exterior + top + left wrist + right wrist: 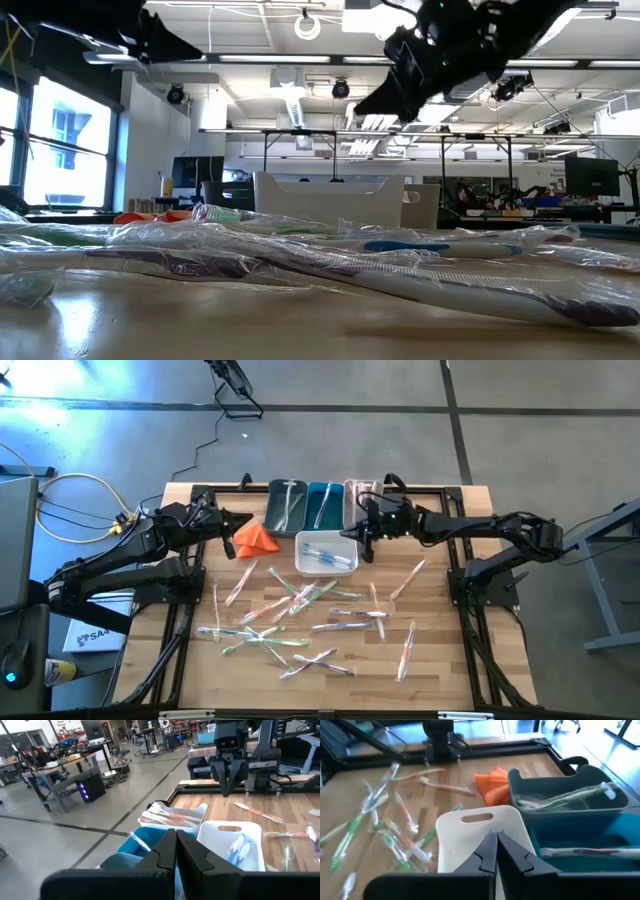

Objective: Pick & Place Toothbrushes
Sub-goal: Put the green toothbrush into the dark blue bin

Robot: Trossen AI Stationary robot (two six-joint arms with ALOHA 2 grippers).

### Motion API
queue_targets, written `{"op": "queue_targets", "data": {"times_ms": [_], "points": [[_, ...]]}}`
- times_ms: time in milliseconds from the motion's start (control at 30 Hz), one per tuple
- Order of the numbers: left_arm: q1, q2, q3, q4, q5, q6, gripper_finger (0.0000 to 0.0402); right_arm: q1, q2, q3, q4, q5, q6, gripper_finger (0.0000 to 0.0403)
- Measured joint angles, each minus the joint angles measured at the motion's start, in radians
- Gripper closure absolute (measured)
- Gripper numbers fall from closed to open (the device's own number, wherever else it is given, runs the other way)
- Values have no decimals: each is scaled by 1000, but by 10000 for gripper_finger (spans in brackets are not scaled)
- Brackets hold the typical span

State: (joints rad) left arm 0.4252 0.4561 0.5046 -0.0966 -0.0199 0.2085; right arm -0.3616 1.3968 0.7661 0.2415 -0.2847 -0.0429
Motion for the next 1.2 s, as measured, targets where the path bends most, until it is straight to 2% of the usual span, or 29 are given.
{"op": "queue_targets", "data": {"times_ms": [200, 333, 533, 967, 1200], "points": [[0, 0, 0, -19, 0, -3, 394, -36, 2, -170, 325, -5, 39, 400], [0, 0, 0, -37, 0, -21, 394, -70, -15, -230, 435, -6, 49, 400], [0, 0, 0, -42, 1, -30, 394, -113, -59, -258, 439, -16, 47, 400], [0, 0, 0, -95, 2, -40, 394, -143, -69, -256, 453, -68, 29, 401], [0, 0, 0, -125, 2, -71, 394, -186, -151, -256, 402, -197, 20, 401]]}}
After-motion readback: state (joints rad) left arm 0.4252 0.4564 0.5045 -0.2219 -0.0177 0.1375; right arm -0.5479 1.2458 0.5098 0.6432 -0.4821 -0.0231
